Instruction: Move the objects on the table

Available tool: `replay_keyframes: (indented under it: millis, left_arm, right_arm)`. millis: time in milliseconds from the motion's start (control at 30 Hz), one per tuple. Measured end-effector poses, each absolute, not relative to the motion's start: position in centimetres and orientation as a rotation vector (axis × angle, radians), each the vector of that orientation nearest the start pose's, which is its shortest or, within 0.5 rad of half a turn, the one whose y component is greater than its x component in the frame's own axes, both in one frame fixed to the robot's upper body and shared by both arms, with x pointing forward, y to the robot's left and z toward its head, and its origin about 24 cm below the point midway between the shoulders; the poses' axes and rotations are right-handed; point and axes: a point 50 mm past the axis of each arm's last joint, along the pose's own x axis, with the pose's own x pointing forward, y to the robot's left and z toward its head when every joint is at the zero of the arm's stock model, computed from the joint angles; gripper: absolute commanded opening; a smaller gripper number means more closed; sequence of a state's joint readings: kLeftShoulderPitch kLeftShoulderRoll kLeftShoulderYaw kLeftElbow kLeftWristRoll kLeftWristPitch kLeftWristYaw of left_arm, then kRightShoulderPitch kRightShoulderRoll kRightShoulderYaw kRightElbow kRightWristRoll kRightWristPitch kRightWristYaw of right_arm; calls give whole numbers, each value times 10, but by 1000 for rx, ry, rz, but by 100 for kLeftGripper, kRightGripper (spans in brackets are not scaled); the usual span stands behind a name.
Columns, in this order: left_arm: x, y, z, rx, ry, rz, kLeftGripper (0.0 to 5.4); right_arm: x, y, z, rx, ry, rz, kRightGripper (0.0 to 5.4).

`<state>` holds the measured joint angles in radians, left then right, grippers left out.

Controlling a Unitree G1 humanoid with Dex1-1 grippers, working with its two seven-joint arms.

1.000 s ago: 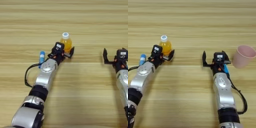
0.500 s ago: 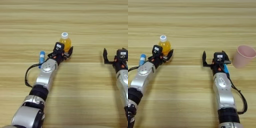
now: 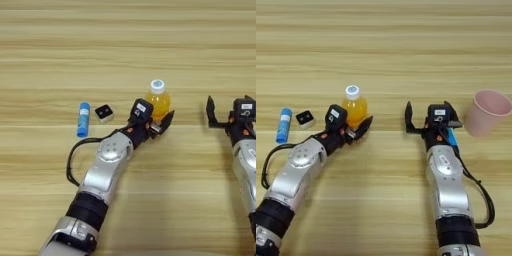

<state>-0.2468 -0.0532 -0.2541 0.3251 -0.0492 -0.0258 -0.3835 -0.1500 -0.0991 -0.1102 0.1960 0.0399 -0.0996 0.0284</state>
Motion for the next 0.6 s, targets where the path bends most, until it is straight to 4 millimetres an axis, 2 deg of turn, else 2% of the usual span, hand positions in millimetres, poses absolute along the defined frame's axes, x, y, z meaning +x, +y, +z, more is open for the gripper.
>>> replay_keyframes:
  millis: [367,400,600]
  left_arm:
    - [265,29,33,-12,55,-792,339]
    - [265,29,33,-12,55,-792,367]
    - [262,29,27,-3,82,-775,430]
  right_arm:
    - [281,-186,48,-48,-57,-54,540]
    - [281,-186,48,-48,-57,-54,540]
    - [281,-186,48,-48,-57,-54,540]
